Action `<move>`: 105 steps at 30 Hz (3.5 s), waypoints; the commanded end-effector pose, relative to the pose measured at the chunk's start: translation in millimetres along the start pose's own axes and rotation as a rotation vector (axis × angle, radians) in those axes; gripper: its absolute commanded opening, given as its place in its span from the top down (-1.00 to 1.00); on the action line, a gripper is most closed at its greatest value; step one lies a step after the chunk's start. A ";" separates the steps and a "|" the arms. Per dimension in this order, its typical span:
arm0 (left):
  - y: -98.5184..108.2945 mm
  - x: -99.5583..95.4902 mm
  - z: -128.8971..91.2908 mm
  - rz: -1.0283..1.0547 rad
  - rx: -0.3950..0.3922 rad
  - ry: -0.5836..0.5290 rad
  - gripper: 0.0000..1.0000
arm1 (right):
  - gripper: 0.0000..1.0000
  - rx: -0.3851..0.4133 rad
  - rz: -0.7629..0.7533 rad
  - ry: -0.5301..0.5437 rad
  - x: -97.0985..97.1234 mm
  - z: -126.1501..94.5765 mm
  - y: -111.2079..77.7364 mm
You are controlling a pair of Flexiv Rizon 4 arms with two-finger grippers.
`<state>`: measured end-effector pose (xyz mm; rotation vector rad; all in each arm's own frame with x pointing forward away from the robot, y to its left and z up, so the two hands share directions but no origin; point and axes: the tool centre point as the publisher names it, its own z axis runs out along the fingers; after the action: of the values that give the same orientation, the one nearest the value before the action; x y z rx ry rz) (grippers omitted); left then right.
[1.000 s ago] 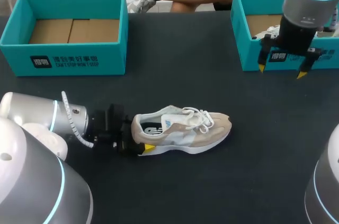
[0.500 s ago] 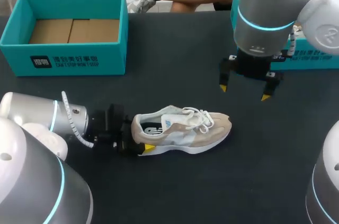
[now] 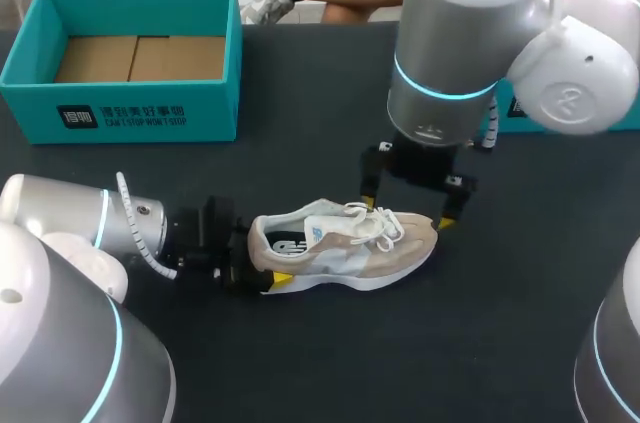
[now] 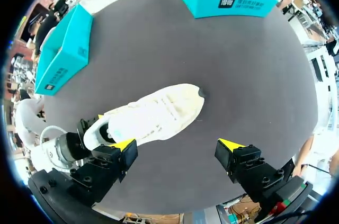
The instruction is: Take the shoe out of the shoebox, open the shoe tongue, remove and reinsert the insole, then place the shoe into the shoebox
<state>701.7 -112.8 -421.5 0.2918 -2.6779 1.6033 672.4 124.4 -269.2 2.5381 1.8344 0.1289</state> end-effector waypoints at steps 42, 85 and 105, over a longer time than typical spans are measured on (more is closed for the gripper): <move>8.4 0.5 3.6 -0.002 -0.004 -0.002 1.00 | -1.00 -0.158 0.039 -0.296 112.9 42.6 -36.8; 8.4 0.5 3.6 -0.002 -0.004 -0.002 1.00 | -1.00 -0.211 0.259 -0.459 102.3 93.2 -11.0; 8.4 0.5 3.6 -0.002 -0.004 -0.002 1.00 | -0.25 -0.264 0.351 -0.532 76.5 79.3 2.1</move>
<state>701.7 -112.9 -421.4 0.2916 -2.6777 1.6033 706.7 195.5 -348.3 1.8627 1.9846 -0.4407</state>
